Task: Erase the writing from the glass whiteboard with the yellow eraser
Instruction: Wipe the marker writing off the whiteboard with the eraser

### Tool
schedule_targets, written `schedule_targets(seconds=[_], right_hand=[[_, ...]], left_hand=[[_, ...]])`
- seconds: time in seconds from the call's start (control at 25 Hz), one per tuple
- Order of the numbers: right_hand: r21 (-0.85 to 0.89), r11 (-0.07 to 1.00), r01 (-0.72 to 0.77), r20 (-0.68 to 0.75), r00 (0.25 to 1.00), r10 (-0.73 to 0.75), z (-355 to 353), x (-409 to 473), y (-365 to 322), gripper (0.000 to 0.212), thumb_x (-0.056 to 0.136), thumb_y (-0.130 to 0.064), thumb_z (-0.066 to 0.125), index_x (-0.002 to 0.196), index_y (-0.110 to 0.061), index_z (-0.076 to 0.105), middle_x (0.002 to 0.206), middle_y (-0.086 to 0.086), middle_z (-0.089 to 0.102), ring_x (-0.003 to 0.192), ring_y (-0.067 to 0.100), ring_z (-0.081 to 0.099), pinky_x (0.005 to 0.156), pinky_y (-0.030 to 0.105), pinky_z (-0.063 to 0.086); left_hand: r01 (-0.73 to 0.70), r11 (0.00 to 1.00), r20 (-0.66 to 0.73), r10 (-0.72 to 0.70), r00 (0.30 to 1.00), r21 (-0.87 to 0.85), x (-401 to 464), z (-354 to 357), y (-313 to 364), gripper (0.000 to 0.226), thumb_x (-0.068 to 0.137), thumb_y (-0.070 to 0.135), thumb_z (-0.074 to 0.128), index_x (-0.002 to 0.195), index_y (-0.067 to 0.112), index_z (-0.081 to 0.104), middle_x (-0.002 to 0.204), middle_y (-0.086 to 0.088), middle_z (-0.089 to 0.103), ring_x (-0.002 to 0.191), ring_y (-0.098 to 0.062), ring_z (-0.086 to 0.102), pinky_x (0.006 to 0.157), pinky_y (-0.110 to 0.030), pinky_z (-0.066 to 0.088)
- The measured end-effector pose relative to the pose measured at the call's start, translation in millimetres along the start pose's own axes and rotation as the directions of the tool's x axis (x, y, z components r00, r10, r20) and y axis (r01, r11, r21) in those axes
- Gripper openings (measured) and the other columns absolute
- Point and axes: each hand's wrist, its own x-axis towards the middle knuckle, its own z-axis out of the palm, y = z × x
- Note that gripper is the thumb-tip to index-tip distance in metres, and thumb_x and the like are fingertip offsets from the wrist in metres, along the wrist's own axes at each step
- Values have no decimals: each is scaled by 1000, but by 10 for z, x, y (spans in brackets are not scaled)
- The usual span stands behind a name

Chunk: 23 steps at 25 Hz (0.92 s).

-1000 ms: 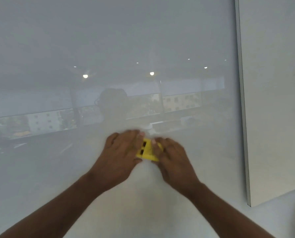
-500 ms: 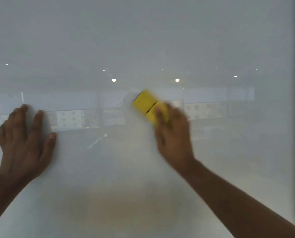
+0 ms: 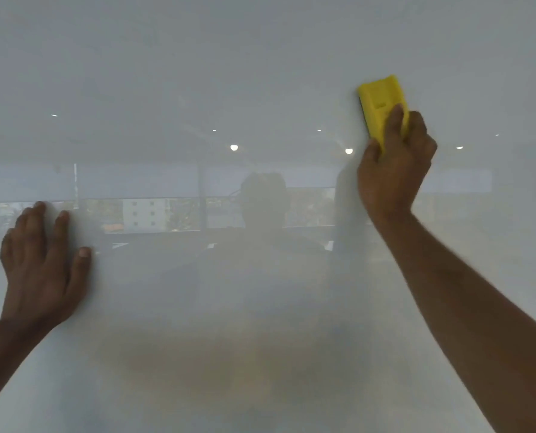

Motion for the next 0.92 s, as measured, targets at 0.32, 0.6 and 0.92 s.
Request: schedule_targets(seconds=[0.32, 0.6, 0.92], right_hand=[[428, 221, 876, 214, 140, -967, 45, -2289, -973, 38, 108, -16, 40, 145, -17, 49, 146, 16, 52, 121, 37, 52, 102, 47, 42], [-5, 935, 353, 105, 931, -351, 290, -418, -1246, 49, 98, -23, 52, 146, -12, 50, 146, 22, 49, 122, 45, 51, 94, 47, 42], [273, 763, 586, 99, 772, -628, 632, -694, -2584, 25, 104, -29, 50, 122, -21, 64, 112, 9, 68, 97, 30, 64, 79, 37, 49]], left_hand=[[11, 999, -12, -11, 1000, -32, 46, -207, -102, 71, 100, 46, 35, 156, 2, 34, 170, -23, 18, 156, -46, 18, 124, -59, 14], [-19, 999, -23, 18, 1000, -47, 125, -211, -213, 67, 102, 43, 36, 156, 3, 35, 169, -24, 19, 157, -43, 18, 126, -58, 15], [-4, 997, -53, 0, 999, -76, 265, -239, -432, 64, 104, 38, 36, 156, 2, 35, 170, -23, 20, 158, -40, 17, 127, -57, 17]])
